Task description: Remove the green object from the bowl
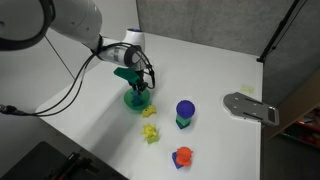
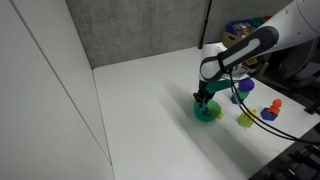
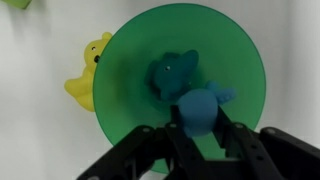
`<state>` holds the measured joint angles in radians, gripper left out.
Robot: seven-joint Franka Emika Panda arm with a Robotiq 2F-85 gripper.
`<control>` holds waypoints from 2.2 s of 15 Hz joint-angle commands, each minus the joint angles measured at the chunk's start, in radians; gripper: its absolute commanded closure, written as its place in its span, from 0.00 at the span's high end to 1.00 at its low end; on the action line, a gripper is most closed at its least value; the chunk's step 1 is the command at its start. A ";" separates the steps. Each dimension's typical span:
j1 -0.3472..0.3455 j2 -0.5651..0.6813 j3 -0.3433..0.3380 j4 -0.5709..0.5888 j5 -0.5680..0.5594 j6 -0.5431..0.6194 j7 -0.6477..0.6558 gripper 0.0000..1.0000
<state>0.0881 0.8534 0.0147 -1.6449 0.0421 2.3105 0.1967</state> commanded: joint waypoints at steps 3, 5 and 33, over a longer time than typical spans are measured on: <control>-0.017 -0.112 0.027 -0.033 0.049 -0.056 -0.022 0.11; -0.020 -0.157 0.025 -0.043 0.056 -0.068 -0.022 0.11; -0.216 -0.140 -0.119 -0.085 0.085 -0.078 -0.016 0.11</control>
<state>-0.1228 0.6850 -0.1004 -1.7432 0.1288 2.2338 0.1894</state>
